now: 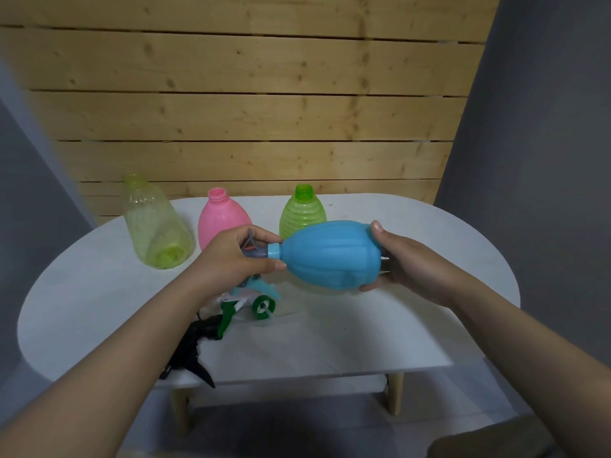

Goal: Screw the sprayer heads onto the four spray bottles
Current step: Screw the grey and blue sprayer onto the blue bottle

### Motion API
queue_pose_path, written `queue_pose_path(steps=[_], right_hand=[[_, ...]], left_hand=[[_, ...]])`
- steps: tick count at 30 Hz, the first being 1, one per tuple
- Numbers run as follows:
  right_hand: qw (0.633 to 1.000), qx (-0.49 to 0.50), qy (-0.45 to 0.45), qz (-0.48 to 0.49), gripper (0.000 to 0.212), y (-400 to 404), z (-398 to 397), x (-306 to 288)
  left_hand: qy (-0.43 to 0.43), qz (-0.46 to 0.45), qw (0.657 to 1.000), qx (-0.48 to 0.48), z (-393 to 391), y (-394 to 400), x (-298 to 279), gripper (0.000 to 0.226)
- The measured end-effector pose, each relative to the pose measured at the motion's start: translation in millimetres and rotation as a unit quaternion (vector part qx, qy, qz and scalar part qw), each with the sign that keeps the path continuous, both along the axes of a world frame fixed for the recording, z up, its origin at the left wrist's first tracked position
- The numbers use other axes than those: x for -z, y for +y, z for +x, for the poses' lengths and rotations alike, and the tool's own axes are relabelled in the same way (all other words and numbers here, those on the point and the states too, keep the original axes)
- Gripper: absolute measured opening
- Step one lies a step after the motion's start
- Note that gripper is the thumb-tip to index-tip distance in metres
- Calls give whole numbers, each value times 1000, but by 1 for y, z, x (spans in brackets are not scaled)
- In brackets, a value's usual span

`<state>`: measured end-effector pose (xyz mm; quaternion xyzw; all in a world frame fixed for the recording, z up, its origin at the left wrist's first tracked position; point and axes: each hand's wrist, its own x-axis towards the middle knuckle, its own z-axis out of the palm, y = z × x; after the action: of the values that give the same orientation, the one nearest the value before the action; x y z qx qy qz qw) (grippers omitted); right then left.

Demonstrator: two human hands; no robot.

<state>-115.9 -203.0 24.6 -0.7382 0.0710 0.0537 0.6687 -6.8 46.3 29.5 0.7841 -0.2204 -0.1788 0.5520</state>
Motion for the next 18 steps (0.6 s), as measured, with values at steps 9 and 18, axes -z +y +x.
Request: queue_pose_path(steps=[9, 18], right_hand=[[996, 1, -9, -90, 71, 1, -4, -10], [999, -20, -4, 26, 55, -5, -2, -6]], left_hand=[[-8, -11, 1000, 4, 1, 0, -2, 33], [30, 14, 999, -4, 2, -1, -2, 32]])
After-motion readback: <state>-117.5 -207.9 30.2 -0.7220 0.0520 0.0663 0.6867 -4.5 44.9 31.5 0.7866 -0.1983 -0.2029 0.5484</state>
